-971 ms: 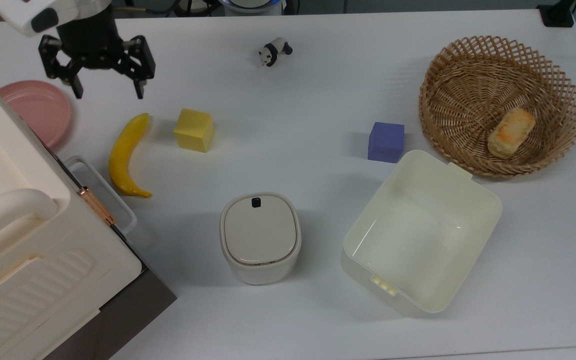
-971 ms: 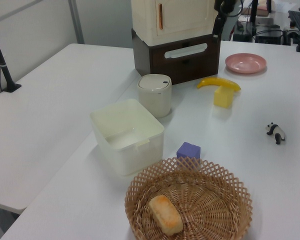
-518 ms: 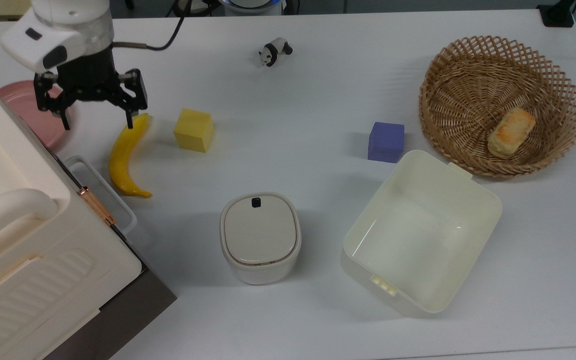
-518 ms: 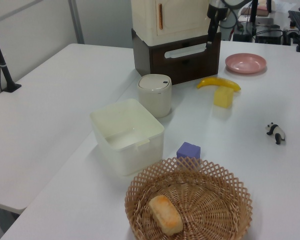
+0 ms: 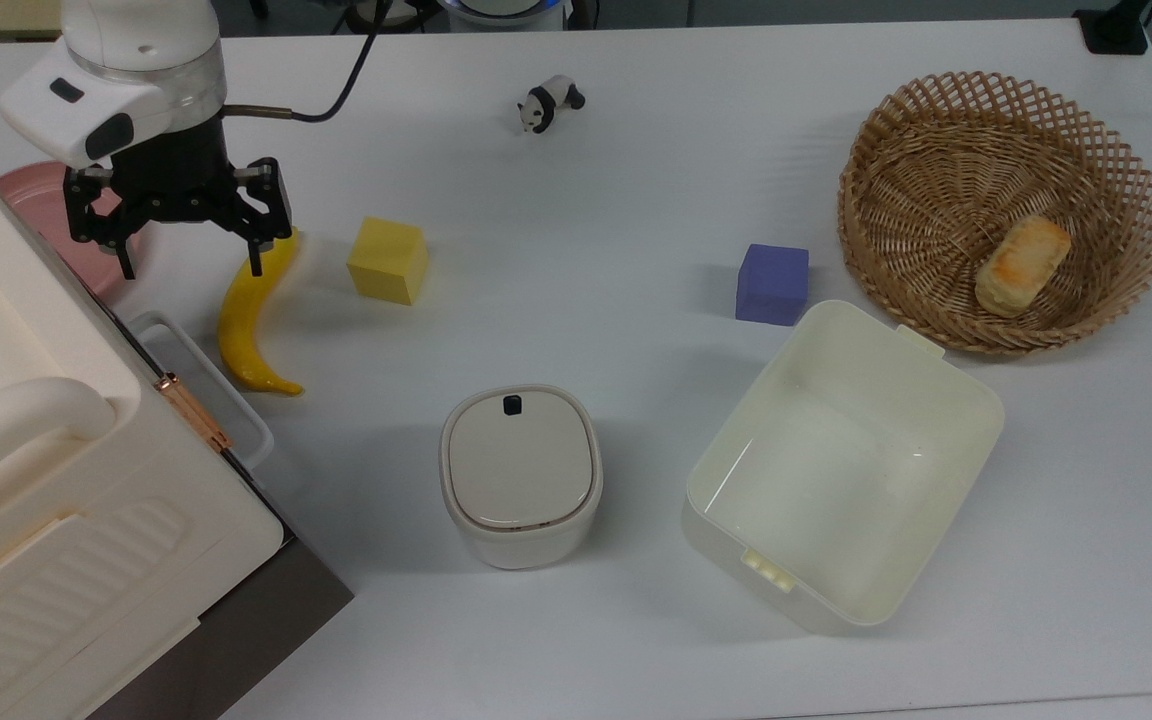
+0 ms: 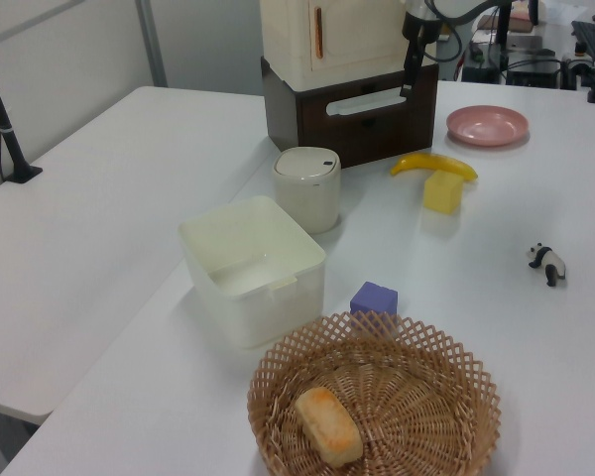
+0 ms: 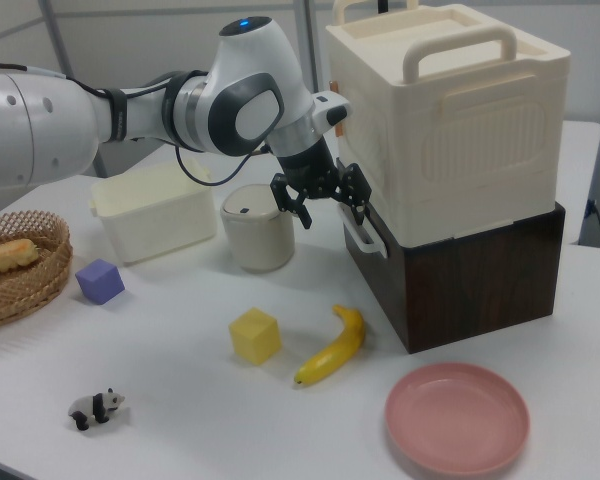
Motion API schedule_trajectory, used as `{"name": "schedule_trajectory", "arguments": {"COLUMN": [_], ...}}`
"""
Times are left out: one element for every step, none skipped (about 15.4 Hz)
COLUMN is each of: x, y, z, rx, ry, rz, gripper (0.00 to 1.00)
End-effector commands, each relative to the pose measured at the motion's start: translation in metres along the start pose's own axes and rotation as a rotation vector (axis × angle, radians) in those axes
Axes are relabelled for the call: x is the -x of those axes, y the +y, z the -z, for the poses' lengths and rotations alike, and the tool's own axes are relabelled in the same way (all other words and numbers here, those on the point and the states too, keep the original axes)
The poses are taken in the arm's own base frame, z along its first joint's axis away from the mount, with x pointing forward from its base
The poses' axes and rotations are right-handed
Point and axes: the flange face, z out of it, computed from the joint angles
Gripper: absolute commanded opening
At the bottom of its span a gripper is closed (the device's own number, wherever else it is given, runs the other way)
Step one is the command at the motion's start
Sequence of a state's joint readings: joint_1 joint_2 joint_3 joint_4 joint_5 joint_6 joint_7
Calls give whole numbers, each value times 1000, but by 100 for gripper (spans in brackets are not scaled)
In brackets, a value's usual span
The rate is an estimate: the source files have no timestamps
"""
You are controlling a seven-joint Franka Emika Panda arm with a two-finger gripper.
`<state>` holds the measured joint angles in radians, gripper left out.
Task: Open the drawer
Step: 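Move the open gripper toward the white handle of the brown drawer, then lower the gripper and hook it onto the white drawer handle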
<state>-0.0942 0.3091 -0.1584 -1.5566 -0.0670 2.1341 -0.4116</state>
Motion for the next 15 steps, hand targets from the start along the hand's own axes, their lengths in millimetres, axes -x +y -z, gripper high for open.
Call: {"name": "schedule_trajectory", "arguments": {"x": [-4, -5, -10, -16, -18, -19, -21, -23, -25, -25, -25, -26, -29, -30, -30], "y": [-2, -5, -10, -11, -10, -9, -10, -10, -10, -12, -13, -15, -21, -25, -25], "z": [-11, -23, -27, -28, -27, -32, -34, -35, -39, -46, -48, -50, -50, -50, -50], "rx": [11, 12, 21, 35, 49, 52, 65, 81, 96, 104, 111, 118, 120, 123, 131], "ry": [-9, -27, -15, 14, 33, 31, 43, 58, 62, 49, 43, 39, 38, 35, 33], "rz": [37, 63, 80, 84, 86, 88, 93, 100, 112, 125, 133, 144, 156, 167, 177], "gripper": [100, 100, 100, 100, 100, 100, 100, 100, 100, 100, 100, 100, 100, 100, 100]}}
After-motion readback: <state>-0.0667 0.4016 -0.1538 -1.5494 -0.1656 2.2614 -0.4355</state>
